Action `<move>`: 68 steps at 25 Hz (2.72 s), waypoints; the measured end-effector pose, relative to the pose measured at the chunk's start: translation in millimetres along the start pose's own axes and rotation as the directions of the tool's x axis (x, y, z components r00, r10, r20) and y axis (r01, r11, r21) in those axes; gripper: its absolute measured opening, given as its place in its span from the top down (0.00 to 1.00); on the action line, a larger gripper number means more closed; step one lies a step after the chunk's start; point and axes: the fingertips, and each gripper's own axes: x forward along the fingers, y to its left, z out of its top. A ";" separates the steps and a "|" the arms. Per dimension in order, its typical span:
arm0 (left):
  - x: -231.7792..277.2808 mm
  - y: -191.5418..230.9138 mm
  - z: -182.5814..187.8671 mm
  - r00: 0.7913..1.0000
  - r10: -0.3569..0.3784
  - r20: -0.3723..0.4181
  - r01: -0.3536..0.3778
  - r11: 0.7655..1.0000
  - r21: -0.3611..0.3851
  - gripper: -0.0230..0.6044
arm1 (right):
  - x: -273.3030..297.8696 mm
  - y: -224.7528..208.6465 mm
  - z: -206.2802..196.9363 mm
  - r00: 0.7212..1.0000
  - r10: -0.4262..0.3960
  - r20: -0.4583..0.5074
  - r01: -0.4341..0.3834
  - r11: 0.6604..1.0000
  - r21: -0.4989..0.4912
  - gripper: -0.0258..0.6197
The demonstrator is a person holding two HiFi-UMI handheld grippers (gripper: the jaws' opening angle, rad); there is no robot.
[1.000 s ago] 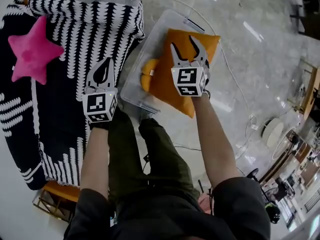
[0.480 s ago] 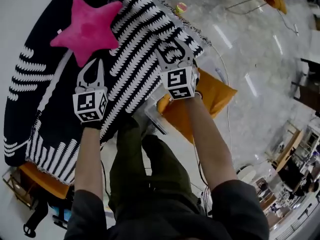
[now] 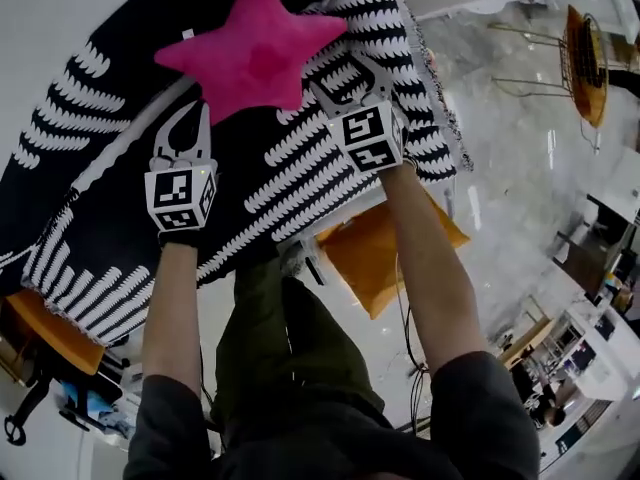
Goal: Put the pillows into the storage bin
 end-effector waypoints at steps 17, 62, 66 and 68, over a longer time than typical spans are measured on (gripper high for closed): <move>2.9 108.8 -22.7 0.999 0.041 -0.010 -0.042 0.995 -0.095 0.96 | 160.0 42.3 126.9 0.989 0.140 -0.038 -0.113 0.910 0.398 0.33; -63.8 -409.1 -89.8 0.685 -0.683 -0.251 0.728 0.640 0.246 0.96 | -386.4 43.4 -271.6 0.665 -0.678 -0.314 0.628 0.279 0.727 0.63; -60.1 -454.9 -162.6 0.624 -0.697 -0.353 0.781 0.572 0.251 0.96 | -391.0 80.5 -356.5 0.635 -0.644 -0.428 0.655 0.154 0.740 0.63; -58.8 -465.1 -189.1 0.601 -0.685 -0.412 0.798 0.544 0.261 0.96 | -386.3 98.9 -388.4 0.630 -0.611 -0.479 0.656 0.088 0.749 0.63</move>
